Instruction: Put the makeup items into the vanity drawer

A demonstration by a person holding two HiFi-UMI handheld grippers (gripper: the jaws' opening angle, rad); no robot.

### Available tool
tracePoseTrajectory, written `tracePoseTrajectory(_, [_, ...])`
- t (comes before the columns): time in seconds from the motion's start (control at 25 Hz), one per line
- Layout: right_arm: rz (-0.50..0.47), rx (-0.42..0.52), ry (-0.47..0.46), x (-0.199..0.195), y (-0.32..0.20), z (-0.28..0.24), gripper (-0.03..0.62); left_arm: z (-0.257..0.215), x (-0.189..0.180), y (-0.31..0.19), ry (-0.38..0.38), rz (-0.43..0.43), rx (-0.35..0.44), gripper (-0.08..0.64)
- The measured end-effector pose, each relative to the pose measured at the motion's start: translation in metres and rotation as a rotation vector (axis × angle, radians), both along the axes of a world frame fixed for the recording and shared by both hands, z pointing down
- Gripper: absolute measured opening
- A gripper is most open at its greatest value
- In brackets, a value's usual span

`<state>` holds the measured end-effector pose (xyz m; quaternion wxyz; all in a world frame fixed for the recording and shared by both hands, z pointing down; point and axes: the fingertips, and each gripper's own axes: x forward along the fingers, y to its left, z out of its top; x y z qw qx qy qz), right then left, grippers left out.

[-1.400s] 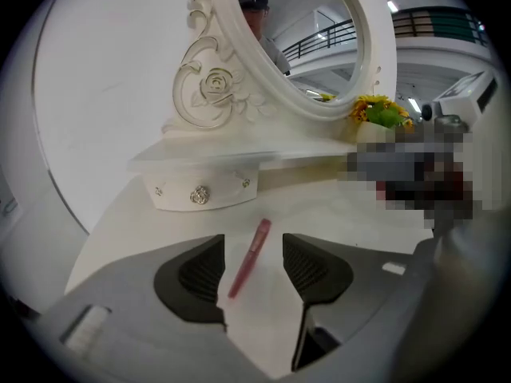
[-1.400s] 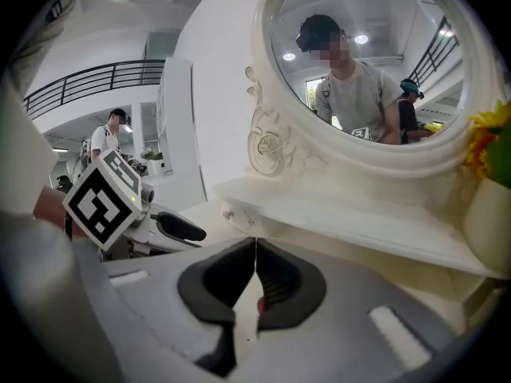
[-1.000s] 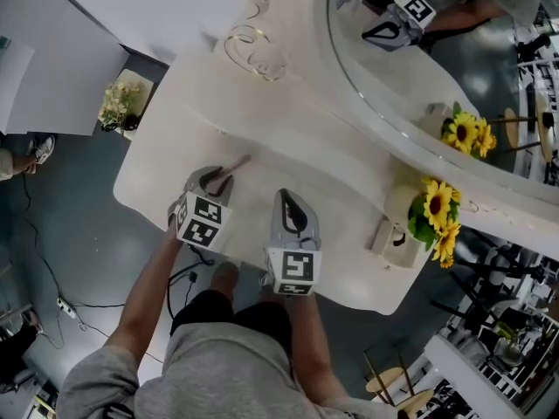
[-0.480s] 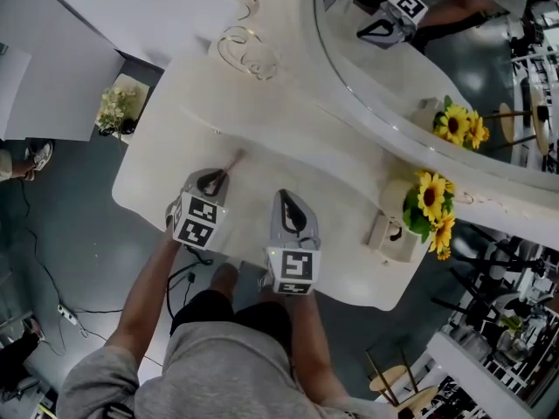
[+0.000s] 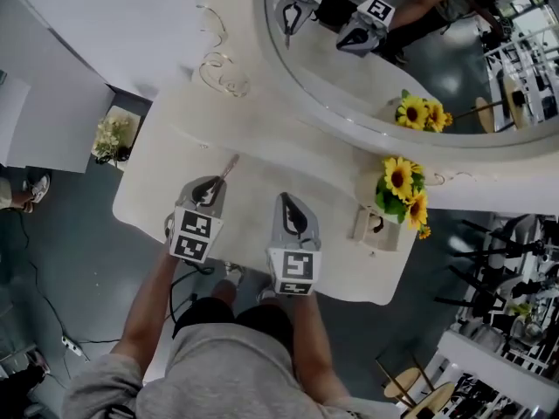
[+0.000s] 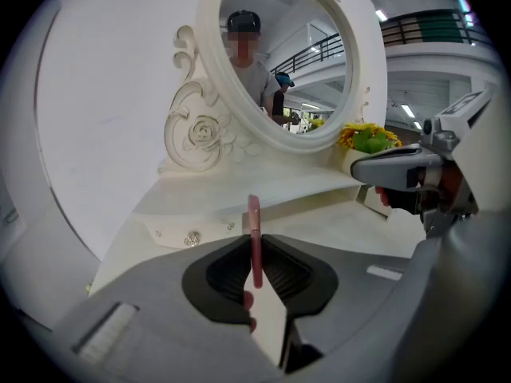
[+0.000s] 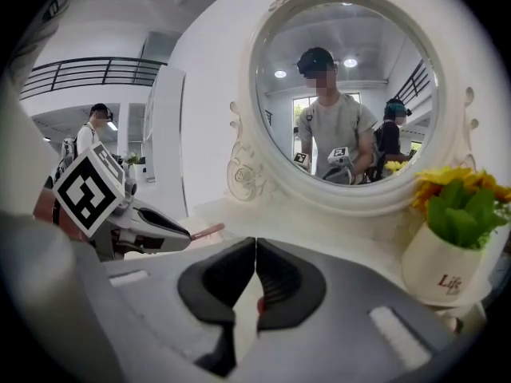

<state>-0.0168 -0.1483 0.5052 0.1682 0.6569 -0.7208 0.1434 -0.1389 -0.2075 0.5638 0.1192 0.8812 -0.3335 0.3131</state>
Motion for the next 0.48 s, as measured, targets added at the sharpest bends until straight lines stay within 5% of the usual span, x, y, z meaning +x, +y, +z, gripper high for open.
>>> tracePoseTrajectory(0.48, [0.153, 0.101, 0.065, 0.058, 0.051, -0.064, 0.007, -0.082, 0.053, 0.032, 0.110, 0.083, 0.109, 0.052])
